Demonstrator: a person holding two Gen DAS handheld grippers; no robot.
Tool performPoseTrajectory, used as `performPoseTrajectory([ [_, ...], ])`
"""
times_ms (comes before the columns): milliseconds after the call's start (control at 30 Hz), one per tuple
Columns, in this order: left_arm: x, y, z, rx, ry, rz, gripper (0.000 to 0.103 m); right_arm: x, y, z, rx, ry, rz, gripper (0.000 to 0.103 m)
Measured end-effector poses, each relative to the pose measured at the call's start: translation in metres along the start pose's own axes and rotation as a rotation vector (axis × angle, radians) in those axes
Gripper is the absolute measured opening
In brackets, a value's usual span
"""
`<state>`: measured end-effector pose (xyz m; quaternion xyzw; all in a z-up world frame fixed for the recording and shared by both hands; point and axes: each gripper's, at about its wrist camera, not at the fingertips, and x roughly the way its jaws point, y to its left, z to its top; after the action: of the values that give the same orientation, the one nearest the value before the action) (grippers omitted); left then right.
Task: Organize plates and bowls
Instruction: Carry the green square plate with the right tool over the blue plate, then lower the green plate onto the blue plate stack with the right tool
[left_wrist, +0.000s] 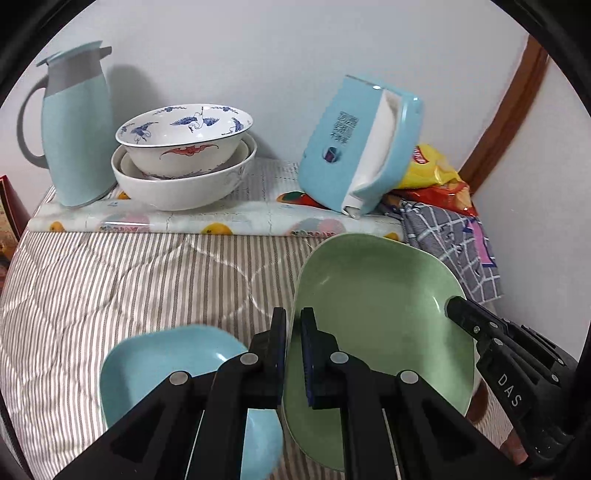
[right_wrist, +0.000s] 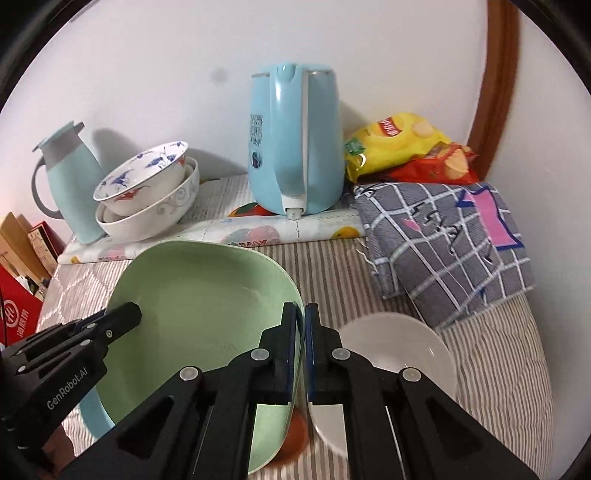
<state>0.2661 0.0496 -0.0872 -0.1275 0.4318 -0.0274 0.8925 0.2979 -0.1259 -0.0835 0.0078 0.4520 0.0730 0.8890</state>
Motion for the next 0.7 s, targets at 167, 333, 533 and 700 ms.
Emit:
performPoseTrajectory([
  [167,-0.025,-0.006,-0.014,0.002,-0.004,-0.008,0.008,-0.029,-0.003,-0.014,0.004,-0.022,-0.005,0.005],
  [333,-0.046,-0.013,-0.03,-0.005,-0.021,-0.019,0.008,-0.05,-0.007,-0.034,0.025,-0.028,-0.004,0.005],
  [533,-0.067,-0.016,-0.052,0.01,-0.028,-0.02,0.008,-0.072,-0.012,-0.062,0.055,-0.028,0.006,0.004],
  [700,-0.081,-0.014,-0.064,0.016,-0.032,-0.015,0.008,-0.083,-0.009,-0.077,0.064,-0.027,0.012,0.005],
])
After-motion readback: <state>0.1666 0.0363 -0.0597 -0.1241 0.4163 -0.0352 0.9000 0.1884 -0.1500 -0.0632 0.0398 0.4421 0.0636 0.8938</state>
